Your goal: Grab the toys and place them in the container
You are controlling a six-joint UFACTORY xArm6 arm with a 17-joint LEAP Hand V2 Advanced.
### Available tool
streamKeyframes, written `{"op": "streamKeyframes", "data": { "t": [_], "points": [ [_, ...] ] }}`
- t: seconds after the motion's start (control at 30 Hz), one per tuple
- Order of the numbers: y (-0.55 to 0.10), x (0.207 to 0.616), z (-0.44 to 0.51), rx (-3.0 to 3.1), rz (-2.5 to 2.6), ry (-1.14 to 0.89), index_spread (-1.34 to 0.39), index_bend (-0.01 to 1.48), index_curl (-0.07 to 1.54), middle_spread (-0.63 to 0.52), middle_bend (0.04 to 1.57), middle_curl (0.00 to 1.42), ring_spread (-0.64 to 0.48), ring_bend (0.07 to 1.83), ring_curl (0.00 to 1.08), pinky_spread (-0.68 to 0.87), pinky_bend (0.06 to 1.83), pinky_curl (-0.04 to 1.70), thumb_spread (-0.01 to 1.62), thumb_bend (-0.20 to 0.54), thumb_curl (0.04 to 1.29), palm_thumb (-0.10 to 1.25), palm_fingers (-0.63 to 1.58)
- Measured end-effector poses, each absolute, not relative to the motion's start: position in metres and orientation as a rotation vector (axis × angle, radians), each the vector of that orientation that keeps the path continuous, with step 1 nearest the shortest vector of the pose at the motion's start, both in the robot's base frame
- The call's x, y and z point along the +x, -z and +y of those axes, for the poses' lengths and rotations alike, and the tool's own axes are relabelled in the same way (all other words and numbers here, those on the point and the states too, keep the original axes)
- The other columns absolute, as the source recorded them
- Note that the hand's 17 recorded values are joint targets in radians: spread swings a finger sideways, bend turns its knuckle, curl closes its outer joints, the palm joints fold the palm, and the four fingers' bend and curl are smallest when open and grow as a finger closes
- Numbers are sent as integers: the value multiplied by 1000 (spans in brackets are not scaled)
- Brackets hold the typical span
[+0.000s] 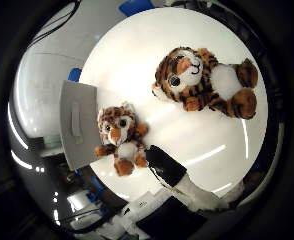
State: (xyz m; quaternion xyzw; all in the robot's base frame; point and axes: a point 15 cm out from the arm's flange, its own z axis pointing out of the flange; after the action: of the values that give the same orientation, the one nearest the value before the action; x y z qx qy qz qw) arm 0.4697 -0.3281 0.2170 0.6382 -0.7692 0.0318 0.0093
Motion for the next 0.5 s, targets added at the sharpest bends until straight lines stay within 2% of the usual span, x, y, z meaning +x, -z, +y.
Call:
{"op": "streamKeyframes", "data": {
  "t": [0.33, 0.5],
  "points": [
    [-178, 474, -320, 1971, -2396, -7, -359, 151, 253, 74, 205, 336, 203, 297, 261, 418, 482, 294, 1094, -21, 294, 547, 84],
    [-172, 475, -319, 1965, -2387, 2, -360, 148, 254, 32, 234, 341, 199, 331, 263, 427, 459, 285, 1089, -20, 300, 569, 167]
  ]
}}
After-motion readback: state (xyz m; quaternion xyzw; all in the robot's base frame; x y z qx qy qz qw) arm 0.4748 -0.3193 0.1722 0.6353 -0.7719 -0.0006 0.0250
